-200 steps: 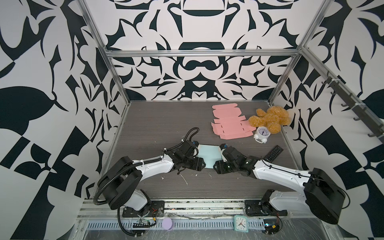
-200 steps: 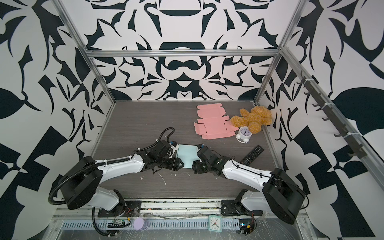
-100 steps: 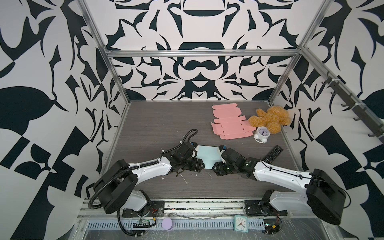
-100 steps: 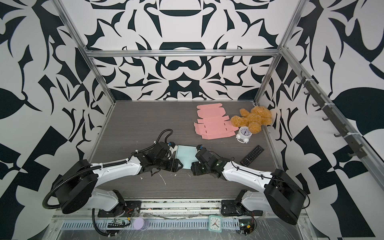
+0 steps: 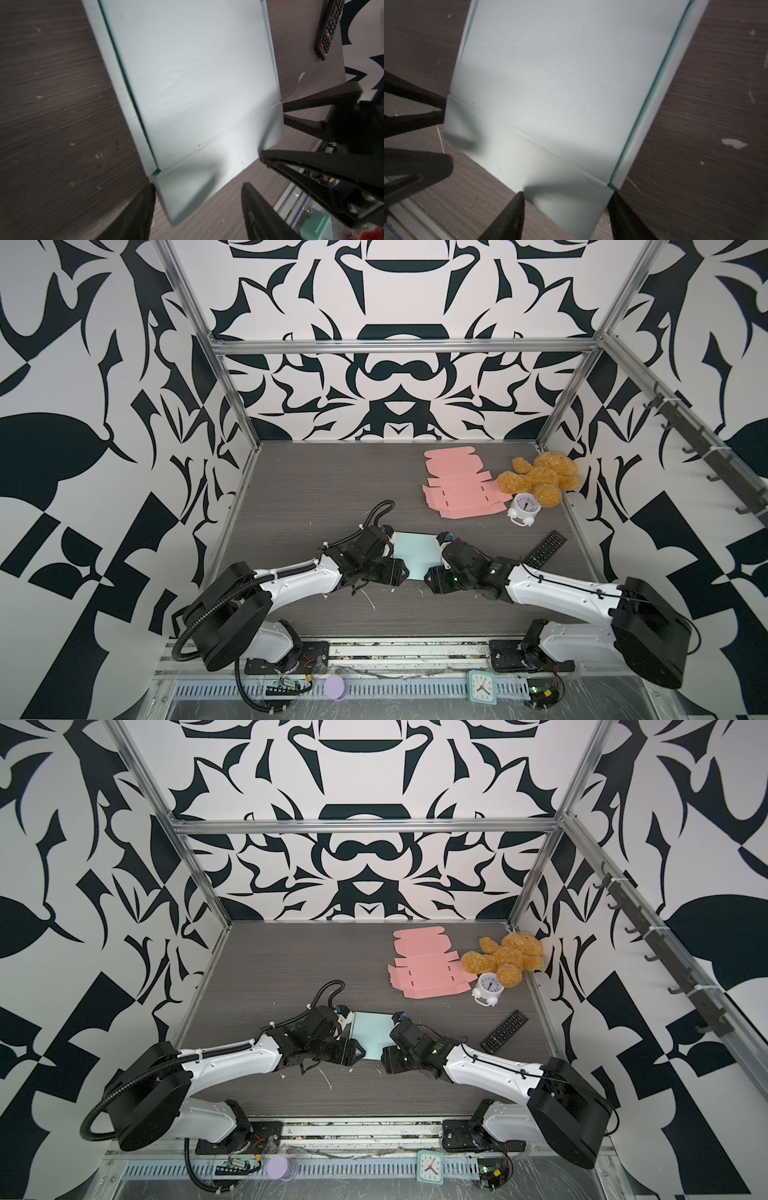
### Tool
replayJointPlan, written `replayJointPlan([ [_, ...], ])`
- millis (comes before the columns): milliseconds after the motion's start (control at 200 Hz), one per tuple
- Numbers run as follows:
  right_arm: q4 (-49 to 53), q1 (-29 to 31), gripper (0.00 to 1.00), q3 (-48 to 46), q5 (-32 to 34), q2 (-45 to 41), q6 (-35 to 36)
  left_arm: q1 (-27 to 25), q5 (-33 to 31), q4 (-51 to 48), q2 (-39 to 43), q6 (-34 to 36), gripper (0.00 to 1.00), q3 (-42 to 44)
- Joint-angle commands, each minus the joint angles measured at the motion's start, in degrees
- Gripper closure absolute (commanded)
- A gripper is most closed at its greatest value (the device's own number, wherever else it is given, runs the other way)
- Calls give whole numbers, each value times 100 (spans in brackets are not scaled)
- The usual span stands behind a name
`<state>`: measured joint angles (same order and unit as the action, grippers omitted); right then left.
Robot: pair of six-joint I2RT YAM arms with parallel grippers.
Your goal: Fold the paper box
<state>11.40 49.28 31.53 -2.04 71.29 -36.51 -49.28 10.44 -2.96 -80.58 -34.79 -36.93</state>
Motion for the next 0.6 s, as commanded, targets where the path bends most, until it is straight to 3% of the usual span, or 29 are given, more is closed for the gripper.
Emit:
replayJointPlan([
  [0, -137, 32, 34, -19, 169, -60, -67, -25, -43, 127, -58, -55, 35, 81],
  [150, -177, 45, 35, -25, 174, -27, -71, -37, -18, 173, -59, -79, 38, 105],
  [595, -123, 139, 35, 39, 204, -78, -108, -108, -50, 199, 80, -174, 36, 300],
])
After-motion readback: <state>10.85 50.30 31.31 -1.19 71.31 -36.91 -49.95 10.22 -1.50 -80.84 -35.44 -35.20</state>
